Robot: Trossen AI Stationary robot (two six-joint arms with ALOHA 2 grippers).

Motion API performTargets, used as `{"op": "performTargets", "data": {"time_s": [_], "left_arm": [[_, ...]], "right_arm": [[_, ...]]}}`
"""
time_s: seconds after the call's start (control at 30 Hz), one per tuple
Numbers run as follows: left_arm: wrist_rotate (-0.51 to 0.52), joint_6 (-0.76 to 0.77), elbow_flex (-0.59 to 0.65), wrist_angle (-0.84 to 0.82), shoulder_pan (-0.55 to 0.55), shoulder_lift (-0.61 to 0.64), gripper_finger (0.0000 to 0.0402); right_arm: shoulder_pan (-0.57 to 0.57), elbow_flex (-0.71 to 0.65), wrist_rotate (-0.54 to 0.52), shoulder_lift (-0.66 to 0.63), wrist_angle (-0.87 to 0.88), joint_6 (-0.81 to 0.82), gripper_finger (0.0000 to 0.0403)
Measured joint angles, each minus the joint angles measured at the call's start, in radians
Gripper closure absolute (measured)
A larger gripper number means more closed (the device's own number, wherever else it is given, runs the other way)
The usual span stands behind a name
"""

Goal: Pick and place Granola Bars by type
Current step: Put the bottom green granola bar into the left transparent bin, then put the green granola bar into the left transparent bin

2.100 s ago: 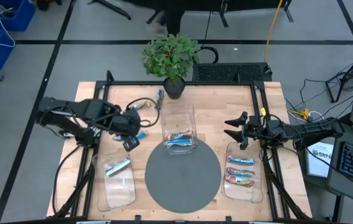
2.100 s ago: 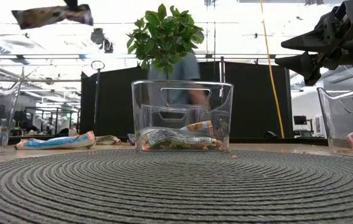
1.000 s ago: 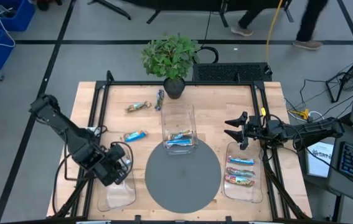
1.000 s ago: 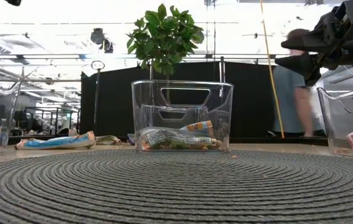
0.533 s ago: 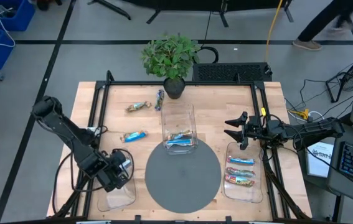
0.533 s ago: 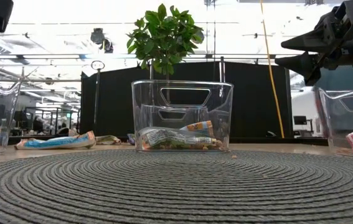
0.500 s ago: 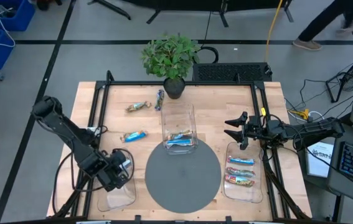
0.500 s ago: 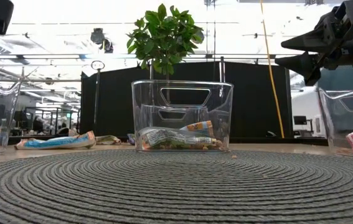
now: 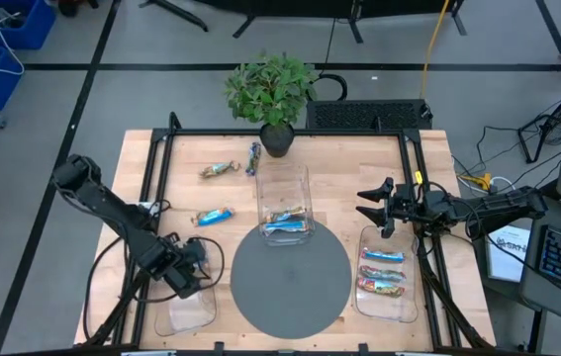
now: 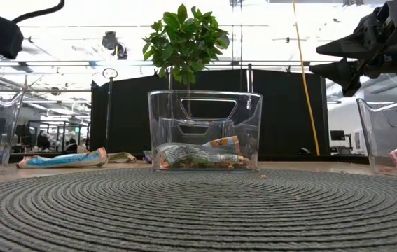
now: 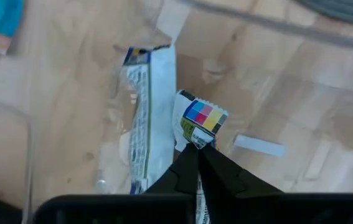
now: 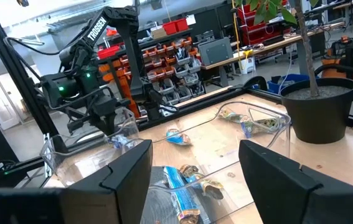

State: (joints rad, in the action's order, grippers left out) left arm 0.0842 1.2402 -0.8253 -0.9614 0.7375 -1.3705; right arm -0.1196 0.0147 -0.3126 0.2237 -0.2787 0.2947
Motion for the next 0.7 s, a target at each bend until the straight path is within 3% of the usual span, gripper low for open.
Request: {"op": "performTargets", "data": {"time_s": [0.47,0.7], "left_arm": [[-0.029,-0.076,0.000,0.117,-0.040,0.006,0.0230],[-0.068,-0.123,0.000,0.183,-0.112,0.099,0.0184]], "right_arm": [[0.000,0.000,0.000,0.000,0.000,0.000,0.0170],[0.000,0.000,0.000,0.000,0.000,0.000,0.0170]]}}
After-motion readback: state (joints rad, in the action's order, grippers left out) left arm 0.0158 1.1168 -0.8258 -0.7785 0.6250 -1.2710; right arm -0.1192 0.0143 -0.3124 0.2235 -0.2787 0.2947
